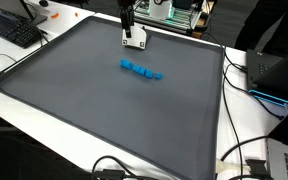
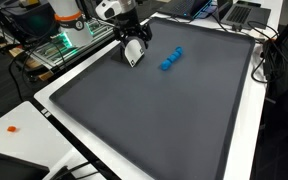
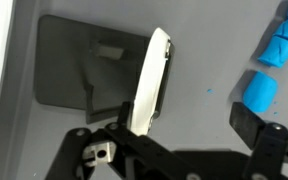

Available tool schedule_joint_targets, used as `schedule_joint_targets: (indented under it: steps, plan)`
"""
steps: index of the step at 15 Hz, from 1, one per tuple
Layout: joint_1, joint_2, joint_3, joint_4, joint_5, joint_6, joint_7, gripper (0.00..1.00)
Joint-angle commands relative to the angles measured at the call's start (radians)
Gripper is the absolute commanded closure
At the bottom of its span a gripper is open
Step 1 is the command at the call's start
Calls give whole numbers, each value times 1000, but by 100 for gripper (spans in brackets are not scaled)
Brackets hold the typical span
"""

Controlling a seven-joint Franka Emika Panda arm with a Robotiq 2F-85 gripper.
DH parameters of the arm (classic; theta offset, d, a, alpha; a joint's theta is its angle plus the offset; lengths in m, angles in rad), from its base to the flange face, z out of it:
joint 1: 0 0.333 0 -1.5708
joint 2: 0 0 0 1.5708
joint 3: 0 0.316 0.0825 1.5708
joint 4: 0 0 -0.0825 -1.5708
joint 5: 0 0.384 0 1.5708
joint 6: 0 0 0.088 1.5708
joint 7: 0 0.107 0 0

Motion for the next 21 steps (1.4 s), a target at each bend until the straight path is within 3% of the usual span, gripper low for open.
schedule_joint_targets:
  steps: [1,9,13,21]
  plan:
    - [-21,-47,-2,-4,-104,-49,62,0]
    - [-47,-122,11,44,-283,-187,113,0]
    - [0,-157,-5,92,-210,-297,-129,0]
    - [36,-141,10,214,-210,-446,-537,0]
